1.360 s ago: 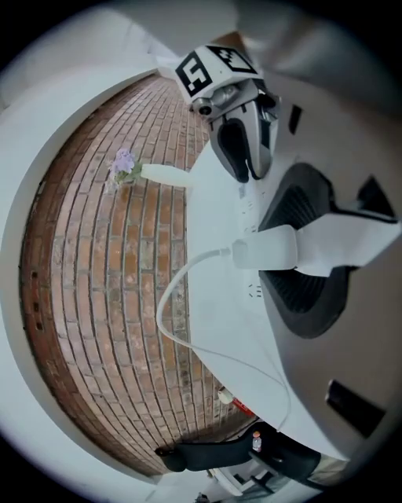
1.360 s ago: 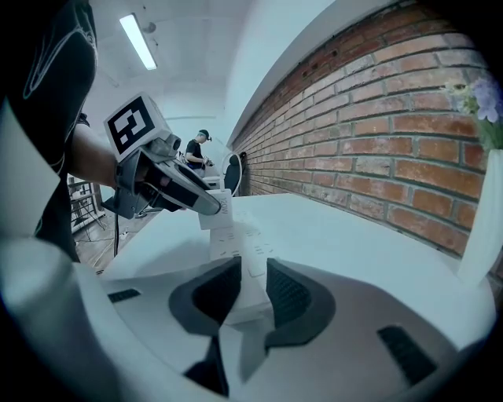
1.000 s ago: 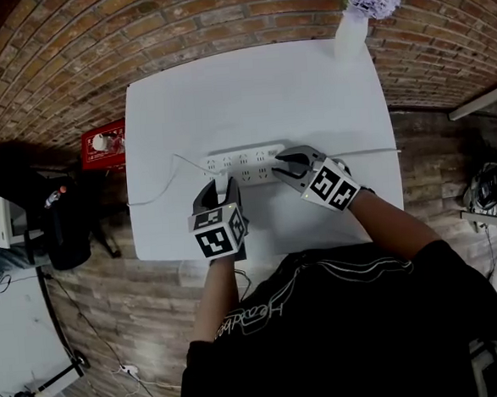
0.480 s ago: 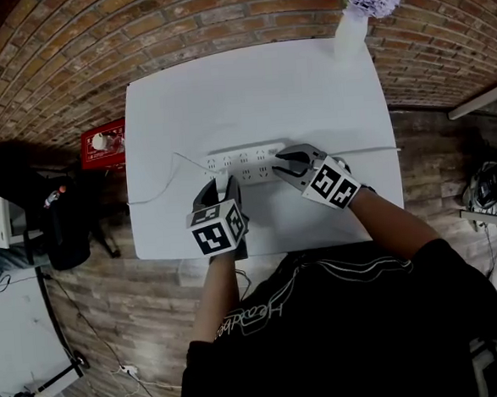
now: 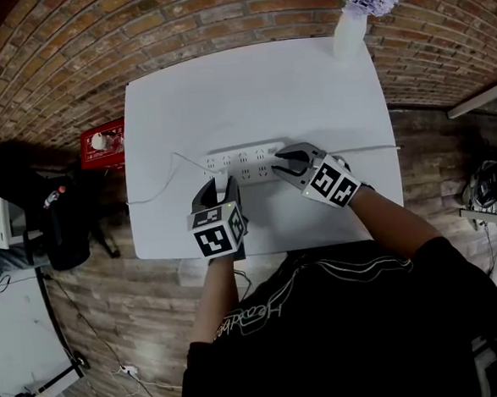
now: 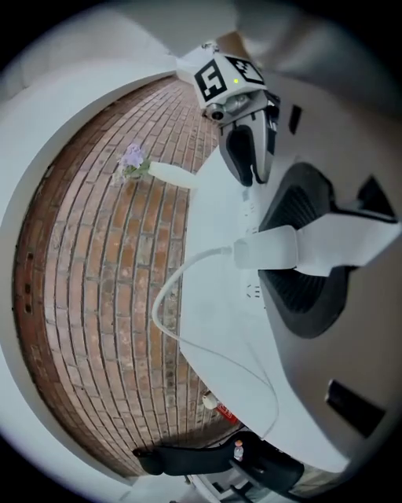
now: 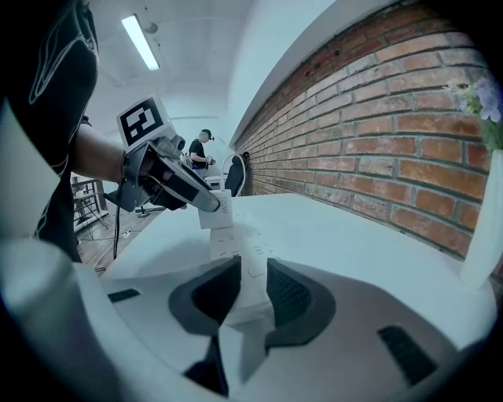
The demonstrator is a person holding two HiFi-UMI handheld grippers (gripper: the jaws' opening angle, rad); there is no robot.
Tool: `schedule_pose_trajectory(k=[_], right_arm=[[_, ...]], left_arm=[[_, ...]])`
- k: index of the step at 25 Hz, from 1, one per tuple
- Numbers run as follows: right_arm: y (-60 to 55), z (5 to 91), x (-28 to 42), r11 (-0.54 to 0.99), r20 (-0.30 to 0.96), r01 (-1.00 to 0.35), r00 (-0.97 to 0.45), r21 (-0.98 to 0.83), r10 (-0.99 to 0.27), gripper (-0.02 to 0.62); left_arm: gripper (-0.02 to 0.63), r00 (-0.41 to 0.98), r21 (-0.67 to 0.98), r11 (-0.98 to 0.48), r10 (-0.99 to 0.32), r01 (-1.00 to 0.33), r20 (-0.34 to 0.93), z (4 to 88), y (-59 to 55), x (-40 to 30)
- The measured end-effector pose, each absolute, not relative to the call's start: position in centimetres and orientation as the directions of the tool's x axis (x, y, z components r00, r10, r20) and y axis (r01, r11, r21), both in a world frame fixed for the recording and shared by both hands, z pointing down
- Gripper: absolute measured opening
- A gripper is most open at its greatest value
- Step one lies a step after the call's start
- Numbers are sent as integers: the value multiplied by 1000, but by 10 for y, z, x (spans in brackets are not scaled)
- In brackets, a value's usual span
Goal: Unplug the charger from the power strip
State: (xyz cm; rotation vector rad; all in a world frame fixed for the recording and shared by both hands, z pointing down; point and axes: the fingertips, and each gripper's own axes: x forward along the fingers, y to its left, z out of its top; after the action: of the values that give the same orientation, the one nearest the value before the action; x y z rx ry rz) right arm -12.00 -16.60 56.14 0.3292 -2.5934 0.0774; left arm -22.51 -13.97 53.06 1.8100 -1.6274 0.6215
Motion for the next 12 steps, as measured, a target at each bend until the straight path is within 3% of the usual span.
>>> schedule_pose_trajectory(k=[3, 8, 12], right_arm=[[-165, 561, -120, 969, 503, -245, -837, 11, -217, 84], [-167, 560, -121, 968, 492, -252, -842, -1, -219, 84], [-167, 559, -120, 967, 493, -253, -842, -4, -218, 84]], left_arm=[[140, 115, 110, -52, -699, -993, 706, 530, -139, -225], [143, 25, -105, -133, -724, -986, 689, 519, -142, -218], [145, 24, -127, -152, -730, -980, 683, 519, -141, -216]])
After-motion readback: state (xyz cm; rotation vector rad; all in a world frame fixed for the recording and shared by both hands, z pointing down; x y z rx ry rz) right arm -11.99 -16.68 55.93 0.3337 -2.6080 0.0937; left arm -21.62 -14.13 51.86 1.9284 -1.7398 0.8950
